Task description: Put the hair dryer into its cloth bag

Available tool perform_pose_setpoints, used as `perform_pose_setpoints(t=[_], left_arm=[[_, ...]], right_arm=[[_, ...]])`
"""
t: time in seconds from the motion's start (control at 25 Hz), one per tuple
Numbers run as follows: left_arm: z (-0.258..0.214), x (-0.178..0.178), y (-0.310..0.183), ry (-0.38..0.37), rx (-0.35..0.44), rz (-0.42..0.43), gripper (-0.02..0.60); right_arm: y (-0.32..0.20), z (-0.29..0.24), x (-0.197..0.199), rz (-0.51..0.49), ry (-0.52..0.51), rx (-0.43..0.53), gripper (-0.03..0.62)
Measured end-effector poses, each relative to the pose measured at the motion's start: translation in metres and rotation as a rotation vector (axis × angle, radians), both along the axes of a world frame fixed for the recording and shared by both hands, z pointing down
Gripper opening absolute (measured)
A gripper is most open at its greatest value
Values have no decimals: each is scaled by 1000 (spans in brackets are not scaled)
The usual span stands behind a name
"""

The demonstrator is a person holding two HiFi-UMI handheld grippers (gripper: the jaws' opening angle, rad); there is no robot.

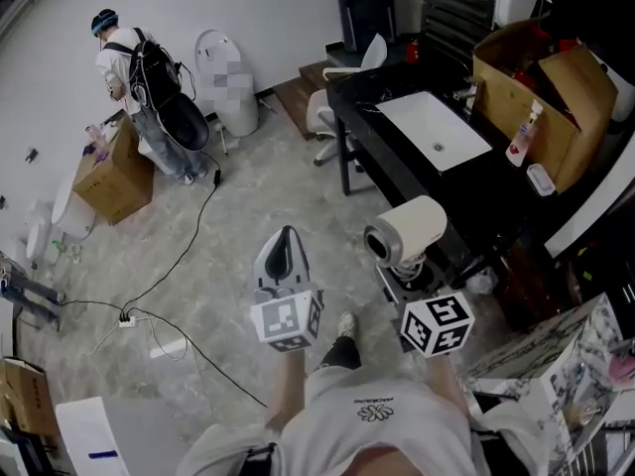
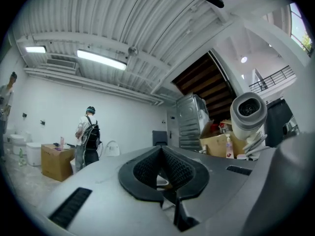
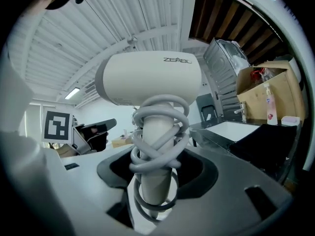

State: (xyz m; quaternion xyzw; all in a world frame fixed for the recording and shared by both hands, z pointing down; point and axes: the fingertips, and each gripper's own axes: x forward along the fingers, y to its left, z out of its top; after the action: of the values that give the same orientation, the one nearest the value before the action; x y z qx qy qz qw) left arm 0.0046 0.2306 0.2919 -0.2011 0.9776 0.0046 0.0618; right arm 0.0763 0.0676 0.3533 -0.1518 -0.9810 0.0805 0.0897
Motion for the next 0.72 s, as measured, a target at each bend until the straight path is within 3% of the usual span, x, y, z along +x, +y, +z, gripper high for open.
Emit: perform_pose_setpoints(t=[0.48,0.72], left_arm=[[-18,-189,-9,-12,18,50,14],[-21,-261,-16,-5,25,73,14]], right_arm=[[-6,-25,-201,27,-30,5,209],[-12,-32,-263,45,-35,14,209]])
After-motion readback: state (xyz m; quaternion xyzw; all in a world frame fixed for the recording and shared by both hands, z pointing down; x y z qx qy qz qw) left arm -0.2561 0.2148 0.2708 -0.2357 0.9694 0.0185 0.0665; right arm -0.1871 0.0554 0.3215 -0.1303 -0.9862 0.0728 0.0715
